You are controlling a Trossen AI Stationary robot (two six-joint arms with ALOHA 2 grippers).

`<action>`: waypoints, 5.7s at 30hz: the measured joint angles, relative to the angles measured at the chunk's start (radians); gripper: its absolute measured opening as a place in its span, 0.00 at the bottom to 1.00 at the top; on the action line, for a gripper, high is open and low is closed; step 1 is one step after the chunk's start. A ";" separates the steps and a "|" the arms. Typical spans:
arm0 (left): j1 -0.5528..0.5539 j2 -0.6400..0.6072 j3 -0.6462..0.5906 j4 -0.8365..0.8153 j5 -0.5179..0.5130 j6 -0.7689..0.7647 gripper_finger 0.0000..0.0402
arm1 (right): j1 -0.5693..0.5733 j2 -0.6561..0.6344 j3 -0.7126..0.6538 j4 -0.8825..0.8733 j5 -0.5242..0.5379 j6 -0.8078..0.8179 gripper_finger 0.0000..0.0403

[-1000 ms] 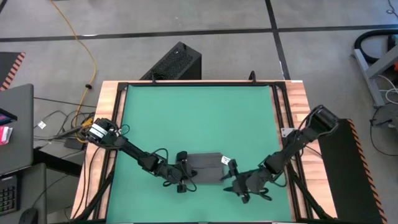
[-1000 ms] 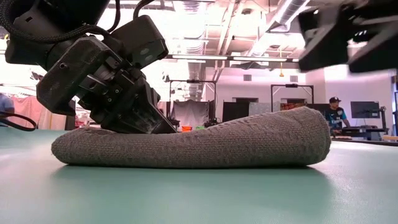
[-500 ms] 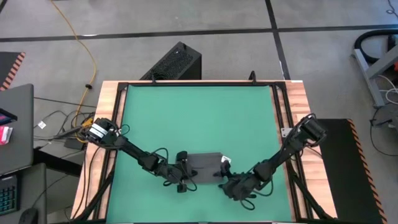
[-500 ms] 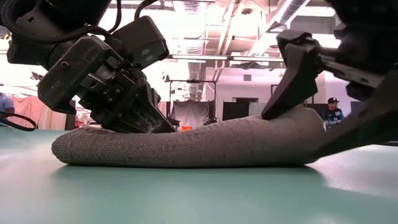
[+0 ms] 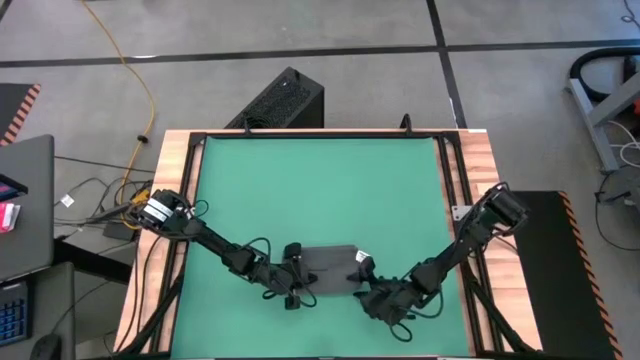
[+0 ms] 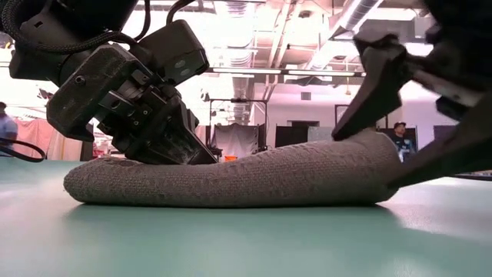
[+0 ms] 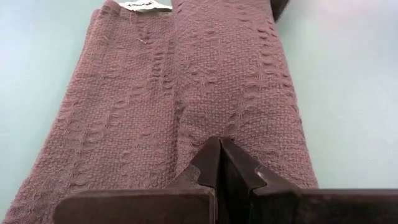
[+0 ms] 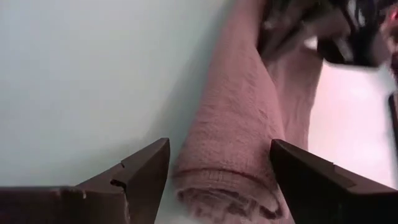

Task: Roll towel
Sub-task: Roll the gray towel

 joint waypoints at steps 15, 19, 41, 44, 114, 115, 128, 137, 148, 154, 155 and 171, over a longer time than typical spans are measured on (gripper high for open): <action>0.000 0.000 0.000 0.000 0.001 0.000 0.00 | -0.047 0.000 0.000 -0.091 -0.021 0.032 0.75; -0.001 0.000 0.000 0.000 0.001 0.001 0.00 | -0.068 0.021 -0.001 -0.100 -0.021 0.078 0.75; -0.001 0.000 -0.003 0.046 0.034 -0.039 0.00 | -0.050 0.047 -0.002 -0.080 0.030 0.237 0.23; -0.001 -0.024 -0.005 0.071 0.038 -0.045 0.00 | -0.047 0.047 -0.002 -0.087 0.029 0.274 0.23; 0.014 -0.175 -0.125 -0.007 0.286 -0.311 0.00 | -0.283 -0.159 0.013 -0.372 -0.401 1.091 0.23; 0.014 -0.175 -0.125 -0.006 0.293 -0.327 0.00 | -0.291 -0.161 0.013 -0.374 -0.402 1.104 0.23; 0.014 -0.175 -0.125 -0.002 0.338 -0.405 0.00 | -0.453 -0.154 0.014 -0.404 -0.485 1.148 0.23; -0.004 -0.175 -0.127 0.032 0.406 -0.397 0.00 | -0.570 -0.154 0.012 -0.432 -0.545 1.143 0.23; -0.044 -0.393 0.008 -0.324 -0.073 -0.114 0.00 | -0.631 -0.156 0.014 -0.501 -0.631 1.118 0.23; -0.029 -0.378 0.016 -0.286 -0.294 0.188 0.00 | -0.657 -0.155 0.014 -0.497 -0.663 1.105 0.23; -0.024 -0.357 0.016 -0.280 -0.289 0.214 0.00 | -0.663 -0.155 0.014 -0.497 -0.673 1.097 0.23; 0.099 -0.173 0.015 -0.148 -0.312 0.521 0.00 | -0.720 -0.148 0.013 -0.502 -0.763 1.049 0.23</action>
